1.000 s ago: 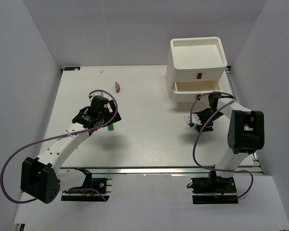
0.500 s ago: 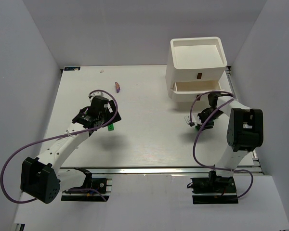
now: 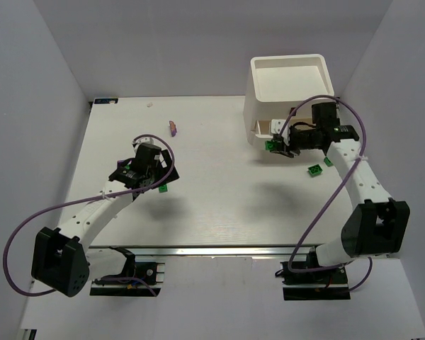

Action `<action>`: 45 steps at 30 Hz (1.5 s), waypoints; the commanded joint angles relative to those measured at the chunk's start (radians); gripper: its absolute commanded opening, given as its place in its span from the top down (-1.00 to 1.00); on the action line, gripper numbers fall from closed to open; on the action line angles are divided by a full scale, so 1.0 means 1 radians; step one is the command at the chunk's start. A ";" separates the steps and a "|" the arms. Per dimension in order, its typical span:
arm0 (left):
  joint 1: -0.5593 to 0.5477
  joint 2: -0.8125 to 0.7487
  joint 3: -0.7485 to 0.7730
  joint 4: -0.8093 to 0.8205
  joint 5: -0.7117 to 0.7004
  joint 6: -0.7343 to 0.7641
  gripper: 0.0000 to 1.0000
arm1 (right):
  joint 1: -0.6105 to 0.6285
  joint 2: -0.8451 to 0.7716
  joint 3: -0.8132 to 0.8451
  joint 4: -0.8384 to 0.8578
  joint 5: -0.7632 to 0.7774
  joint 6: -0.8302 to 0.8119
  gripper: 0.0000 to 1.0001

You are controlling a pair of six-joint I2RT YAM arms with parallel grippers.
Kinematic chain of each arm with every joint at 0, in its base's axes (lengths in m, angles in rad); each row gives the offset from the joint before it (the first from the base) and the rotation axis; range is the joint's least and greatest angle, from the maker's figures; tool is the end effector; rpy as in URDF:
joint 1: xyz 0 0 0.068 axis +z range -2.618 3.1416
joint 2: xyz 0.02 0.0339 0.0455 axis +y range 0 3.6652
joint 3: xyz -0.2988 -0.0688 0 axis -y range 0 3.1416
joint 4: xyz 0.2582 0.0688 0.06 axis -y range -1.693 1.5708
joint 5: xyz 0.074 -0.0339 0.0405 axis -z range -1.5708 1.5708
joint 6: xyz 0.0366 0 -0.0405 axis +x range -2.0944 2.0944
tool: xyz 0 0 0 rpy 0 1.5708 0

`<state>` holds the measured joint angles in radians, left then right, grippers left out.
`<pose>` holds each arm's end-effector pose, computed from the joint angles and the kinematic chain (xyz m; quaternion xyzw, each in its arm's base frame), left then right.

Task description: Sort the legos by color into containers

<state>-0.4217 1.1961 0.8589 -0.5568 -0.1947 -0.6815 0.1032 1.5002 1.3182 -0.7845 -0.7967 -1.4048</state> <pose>0.2246 -0.0930 0.2771 -0.1536 0.9267 -0.0951 0.3294 0.3159 0.0590 0.3419 -0.6865 0.5624 0.1285 0.4426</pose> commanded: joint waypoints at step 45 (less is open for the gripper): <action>0.066 0.408 0.075 0.044 -0.018 0.114 -0.64 | 0.026 -0.241 -0.218 0.854 0.132 1.049 0.12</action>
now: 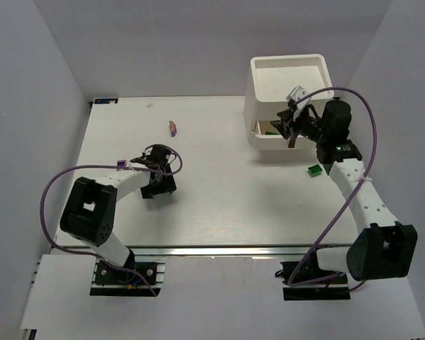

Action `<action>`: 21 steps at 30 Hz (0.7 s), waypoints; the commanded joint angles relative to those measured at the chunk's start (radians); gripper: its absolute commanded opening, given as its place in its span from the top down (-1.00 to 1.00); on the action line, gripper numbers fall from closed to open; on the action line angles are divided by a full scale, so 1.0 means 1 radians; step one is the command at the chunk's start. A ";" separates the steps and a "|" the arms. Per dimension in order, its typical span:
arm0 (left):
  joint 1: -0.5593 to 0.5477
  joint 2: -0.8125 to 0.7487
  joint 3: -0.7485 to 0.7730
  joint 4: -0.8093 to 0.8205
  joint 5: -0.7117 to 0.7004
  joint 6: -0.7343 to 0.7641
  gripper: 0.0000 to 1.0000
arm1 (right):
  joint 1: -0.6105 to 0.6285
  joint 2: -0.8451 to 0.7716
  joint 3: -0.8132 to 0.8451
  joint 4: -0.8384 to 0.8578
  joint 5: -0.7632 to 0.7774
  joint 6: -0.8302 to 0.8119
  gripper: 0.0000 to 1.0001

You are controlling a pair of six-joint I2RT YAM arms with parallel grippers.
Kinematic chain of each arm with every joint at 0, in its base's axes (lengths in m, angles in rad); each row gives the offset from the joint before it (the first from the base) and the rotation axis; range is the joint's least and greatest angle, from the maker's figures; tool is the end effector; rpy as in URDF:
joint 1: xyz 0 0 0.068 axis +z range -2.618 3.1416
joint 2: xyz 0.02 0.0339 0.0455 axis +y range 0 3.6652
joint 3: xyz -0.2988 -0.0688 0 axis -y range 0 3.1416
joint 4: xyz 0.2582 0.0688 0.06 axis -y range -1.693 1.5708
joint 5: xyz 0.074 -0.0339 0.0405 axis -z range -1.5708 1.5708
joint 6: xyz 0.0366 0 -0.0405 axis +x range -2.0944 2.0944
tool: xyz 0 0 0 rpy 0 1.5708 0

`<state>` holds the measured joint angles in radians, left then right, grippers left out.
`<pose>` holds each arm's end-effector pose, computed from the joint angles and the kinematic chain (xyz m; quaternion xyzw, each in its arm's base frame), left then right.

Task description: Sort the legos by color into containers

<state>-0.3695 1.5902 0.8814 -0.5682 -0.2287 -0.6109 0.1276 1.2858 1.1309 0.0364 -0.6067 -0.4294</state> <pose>0.2759 -0.0979 0.1848 -0.1349 0.9736 0.0311 0.1814 0.2986 0.0593 0.4074 -0.3869 0.6316 0.1256 0.6601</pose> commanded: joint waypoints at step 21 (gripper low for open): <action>0.028 0.071 0.238 0.086 0.268 0.187 0.77 | -0.002 -0.080 -0.095 0.081 0.068 0.187 0.32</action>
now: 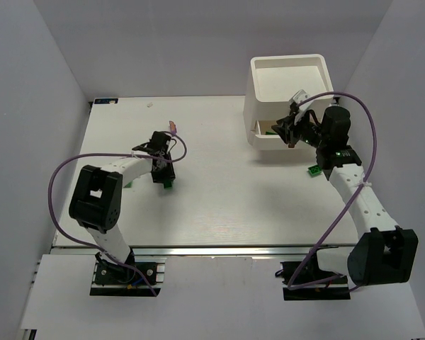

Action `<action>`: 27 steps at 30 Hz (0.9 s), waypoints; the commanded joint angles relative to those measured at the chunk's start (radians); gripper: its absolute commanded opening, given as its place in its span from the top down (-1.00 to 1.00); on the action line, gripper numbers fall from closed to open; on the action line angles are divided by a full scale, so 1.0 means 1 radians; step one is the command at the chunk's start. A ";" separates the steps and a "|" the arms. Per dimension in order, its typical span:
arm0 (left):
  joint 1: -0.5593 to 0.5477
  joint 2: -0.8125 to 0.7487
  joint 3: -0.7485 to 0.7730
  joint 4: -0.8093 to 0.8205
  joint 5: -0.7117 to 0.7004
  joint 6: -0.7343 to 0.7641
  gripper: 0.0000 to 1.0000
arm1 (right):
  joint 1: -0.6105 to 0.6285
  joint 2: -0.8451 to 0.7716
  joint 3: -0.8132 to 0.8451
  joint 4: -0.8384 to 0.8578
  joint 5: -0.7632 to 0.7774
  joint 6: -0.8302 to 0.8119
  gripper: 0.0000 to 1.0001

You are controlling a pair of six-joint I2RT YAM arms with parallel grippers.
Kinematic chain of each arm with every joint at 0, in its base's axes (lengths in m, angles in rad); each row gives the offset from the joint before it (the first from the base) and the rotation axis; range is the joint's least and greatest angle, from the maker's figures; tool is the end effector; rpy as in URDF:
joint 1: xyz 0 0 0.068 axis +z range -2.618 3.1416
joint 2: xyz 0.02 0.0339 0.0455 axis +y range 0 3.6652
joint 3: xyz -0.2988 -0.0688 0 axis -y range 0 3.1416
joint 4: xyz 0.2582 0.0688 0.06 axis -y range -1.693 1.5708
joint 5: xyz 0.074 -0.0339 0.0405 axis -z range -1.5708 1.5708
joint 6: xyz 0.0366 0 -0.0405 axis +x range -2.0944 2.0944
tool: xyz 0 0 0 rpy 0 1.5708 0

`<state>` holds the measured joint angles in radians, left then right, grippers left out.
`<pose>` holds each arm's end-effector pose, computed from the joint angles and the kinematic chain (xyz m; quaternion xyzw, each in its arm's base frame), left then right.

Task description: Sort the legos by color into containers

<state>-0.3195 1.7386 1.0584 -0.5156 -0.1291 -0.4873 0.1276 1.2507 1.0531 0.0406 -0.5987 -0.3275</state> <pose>0.3326 -0.1051 0.1897 -0.0941 0.9760 -0.0147 0.1960 0.2889 0.0579 0.3890 -0.3505 0.6646 0.1612 0.6399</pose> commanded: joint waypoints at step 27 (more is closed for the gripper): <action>-0.319 0.424 0.856 0.727 0.697 0.424 1.00 | -0.105 -0.069 0.018 0.051 0.320 0.354 1.00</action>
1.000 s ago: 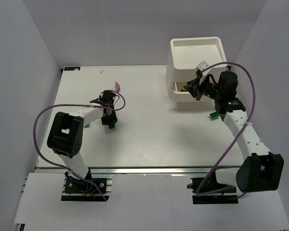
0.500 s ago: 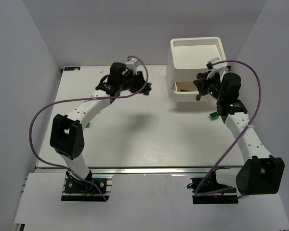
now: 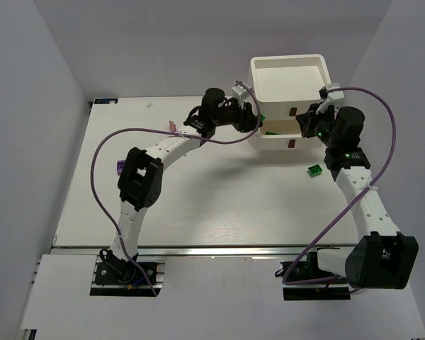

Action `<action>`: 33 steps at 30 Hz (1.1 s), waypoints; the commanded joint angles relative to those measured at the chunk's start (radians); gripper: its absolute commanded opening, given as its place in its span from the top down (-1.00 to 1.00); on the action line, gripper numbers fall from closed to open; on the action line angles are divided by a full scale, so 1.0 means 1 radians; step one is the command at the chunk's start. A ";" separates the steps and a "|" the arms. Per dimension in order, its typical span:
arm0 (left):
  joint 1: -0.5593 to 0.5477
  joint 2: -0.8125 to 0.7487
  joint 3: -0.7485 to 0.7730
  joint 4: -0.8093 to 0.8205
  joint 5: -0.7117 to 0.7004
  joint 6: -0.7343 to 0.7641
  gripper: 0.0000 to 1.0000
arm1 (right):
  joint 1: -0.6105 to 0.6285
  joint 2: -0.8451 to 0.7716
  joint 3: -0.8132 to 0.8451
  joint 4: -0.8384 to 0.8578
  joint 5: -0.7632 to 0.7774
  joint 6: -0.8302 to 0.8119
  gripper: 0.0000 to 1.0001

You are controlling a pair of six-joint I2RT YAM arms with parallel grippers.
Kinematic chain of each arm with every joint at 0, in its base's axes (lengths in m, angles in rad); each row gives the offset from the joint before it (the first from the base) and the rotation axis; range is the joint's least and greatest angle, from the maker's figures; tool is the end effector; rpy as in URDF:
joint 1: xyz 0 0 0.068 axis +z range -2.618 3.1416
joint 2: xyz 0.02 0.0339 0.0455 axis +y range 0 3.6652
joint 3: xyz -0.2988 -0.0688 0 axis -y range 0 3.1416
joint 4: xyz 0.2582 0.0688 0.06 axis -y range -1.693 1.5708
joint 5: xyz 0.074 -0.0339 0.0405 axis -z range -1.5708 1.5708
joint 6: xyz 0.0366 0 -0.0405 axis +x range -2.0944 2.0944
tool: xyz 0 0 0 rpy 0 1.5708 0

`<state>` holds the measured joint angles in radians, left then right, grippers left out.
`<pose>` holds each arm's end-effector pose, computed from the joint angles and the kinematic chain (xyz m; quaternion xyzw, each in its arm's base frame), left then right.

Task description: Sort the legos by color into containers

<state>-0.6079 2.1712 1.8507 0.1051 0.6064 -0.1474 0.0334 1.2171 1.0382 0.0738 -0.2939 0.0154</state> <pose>0.4432 -0.3338 0.3134 0.3519 0.6811 -0.4369 0.4705 0.2892 0.0203 0.3955 -0.1046 0.7344 0.1249 0.6589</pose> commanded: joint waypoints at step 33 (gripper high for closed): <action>-0.056 -0.063 0.144 0.130 -0.255 -0.058 0.64 | -0.099 -0.079 0.054 -0.403 -0.525 -0.747 0.26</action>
<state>-0.6910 2.2982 2.0163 0.2169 0.3782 -0.1326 -0.0441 1.1267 1.0058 -0.1596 -0.6880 -0.4305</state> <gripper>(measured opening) 0.228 0.395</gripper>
